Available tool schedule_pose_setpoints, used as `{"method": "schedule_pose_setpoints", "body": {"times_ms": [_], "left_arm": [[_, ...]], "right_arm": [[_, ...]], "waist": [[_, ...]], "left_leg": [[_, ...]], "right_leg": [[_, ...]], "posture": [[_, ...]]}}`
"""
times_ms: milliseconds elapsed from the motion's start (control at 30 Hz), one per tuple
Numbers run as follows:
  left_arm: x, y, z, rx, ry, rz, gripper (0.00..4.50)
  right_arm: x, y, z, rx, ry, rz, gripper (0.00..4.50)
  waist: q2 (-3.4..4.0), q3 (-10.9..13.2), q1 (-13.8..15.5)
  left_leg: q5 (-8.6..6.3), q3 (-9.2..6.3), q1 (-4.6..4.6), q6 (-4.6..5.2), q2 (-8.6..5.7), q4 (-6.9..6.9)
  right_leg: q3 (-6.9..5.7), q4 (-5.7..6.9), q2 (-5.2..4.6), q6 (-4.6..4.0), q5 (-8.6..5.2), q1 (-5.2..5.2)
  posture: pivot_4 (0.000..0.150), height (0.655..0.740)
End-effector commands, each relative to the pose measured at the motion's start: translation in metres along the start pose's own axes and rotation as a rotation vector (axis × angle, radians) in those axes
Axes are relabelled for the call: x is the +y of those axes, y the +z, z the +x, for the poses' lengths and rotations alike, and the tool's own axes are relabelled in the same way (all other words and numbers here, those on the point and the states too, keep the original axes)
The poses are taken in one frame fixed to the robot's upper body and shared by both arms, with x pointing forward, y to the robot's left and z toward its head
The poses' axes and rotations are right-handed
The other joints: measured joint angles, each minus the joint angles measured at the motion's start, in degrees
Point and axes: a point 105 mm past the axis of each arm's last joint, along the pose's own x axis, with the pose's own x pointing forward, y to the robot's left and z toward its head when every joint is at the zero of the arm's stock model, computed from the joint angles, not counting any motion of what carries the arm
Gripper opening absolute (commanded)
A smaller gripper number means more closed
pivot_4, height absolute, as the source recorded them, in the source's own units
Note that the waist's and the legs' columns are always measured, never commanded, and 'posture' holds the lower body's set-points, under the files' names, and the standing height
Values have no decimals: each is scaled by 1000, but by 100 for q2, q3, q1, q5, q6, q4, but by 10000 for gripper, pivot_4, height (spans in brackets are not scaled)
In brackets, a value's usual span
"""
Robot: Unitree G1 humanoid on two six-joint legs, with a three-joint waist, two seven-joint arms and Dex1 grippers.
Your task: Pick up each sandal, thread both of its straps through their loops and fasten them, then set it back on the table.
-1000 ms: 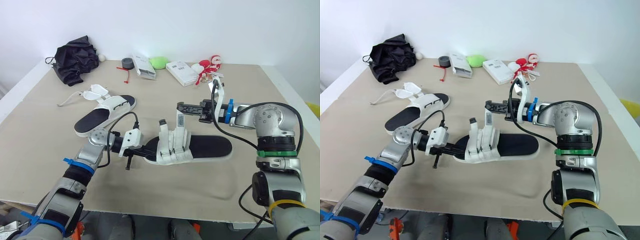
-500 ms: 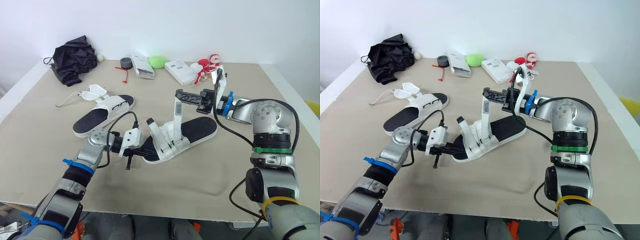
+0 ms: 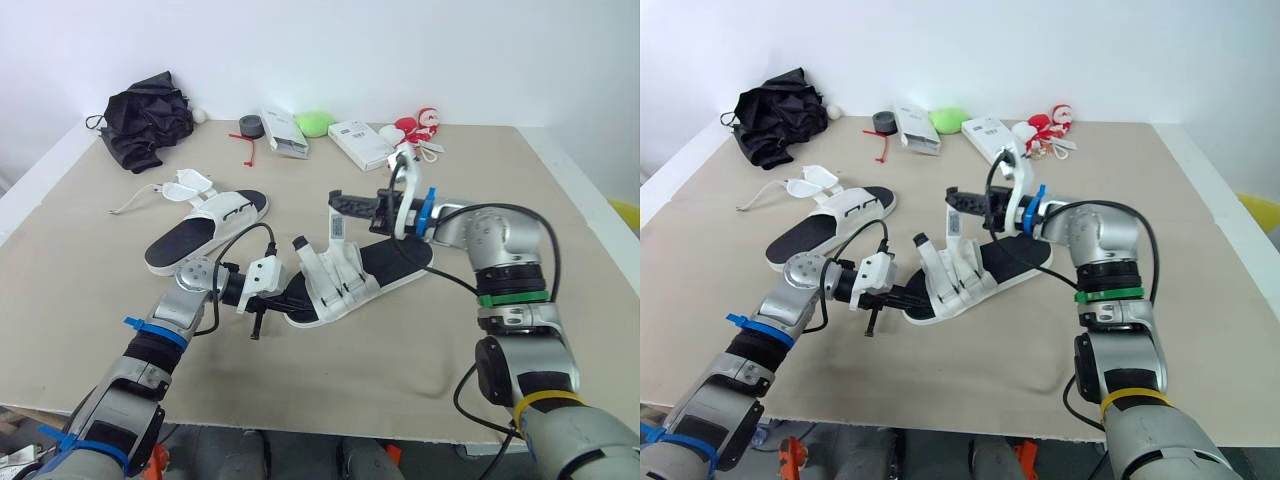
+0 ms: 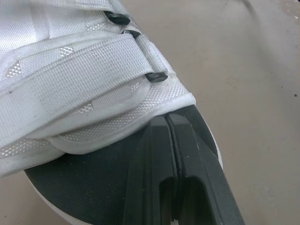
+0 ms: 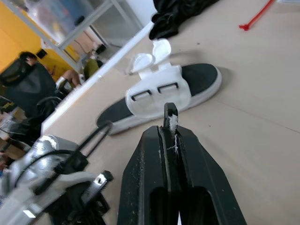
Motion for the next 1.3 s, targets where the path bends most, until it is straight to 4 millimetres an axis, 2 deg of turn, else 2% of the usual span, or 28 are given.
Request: {"method": "schedule_pose_setpoints", "body": {"times_ms": [33, 200, 300, 533, 767, 833, 900, 967, 1067, 1133, 1300], "left_arm": [[-25, -31, 8, 106, -93, -98, 0], [-27, -32, 8, 108, -95, -101, 0], [-27, -31, 8, 107, -93, -101, 0], [-28, -32, 6, 111, -88, -104, 0], [-27, -32, 7, 111, -89, -101, 0], [-27, -32, 7, 112, -89, -100, 0], [-27, -32, 7, 113, -90, -100, 0], [-27, -33, 6, 114, -91, -101, 0], [-27, -33, 6, 116, -90, -100, 0], [-27, -33, 6, 117, -89, -100, 0], [-26, -34, 6, 118, -92, -97, 0]], "right_arm": [[-12, 1, 9, 19, -55, -41, 401], [-35, -18, 19, 93, -148, -56, 401], [-49, -22, 20, 98, -211, -56, 401], [-63, 0, 6, 28, -256, -62, 401], [-59, -4, 11, 48, -225, -128, 401], [-53, 2, 13, 20, -187, -143, 401], [-41, 15, 13, -32, -104, -145, 401], [-28, 30, 10, -79, -25, -159, 401], [-17, 38, 4, -89, 48, -195, 401], [-18, 36, 4, -67, 40, -221, 401], [-29, 11, 17, 68, -45, -354, 401]], "waist": [[0, 0, 1], [1, 0, -2], [0, -1, -9], [0, -1, -27], [0, -1, -23], [0, -1, -22], [0, -1, -22], [1, 0, -21], [3, 2, -18], [4, 2, -16], [4, 2, -17]], "left_leg": [[0, 0, 1, 0, 0, 0], [-1, 2, 0, 0, -1, -2], [-1, 1, 14, -1, 1, -2], [19, 1, 30, -12, 12, 2], [34, 0, 29, -15, 11, 4], [34, 0, 29, -15, 11, 4], [34, 1, 29, -15, 11, 4], [34, 1, 25, -15, 11, 4], [34, 0, 20, -15, 10, 3], [34, 0, 16, -15, 10, 2], [34, 1, 16, -15, 10, 0]], "right_leg": [[0, 0, 0, 0, 0, 0], [2, 1, 0, -5, 2, -1], [2, 3, 2, -4, 1, 11], [5, 7, 16, -14, 26, 18], [8, 7, 17, -12, 41, 17], [8, 8, 16, -12, 42, 17], [9, 8, 17, -11, 42, 17], [10, 8, 17, -10, 43, 14], [9, 7, 17, -7, 41, 10], [9, 7, 16, -5, 39, 7], [9, 7, 17, -5, 38, 6]], "posture": [[1500, 7380], [1500, 7380], [1500, 7380], [1500, 7380], [1500, 7380], [1500, 7380], [1500, 7380], [1500, 7380], [1500, 7380], [1500, 7380], [1500, 7380]]}}
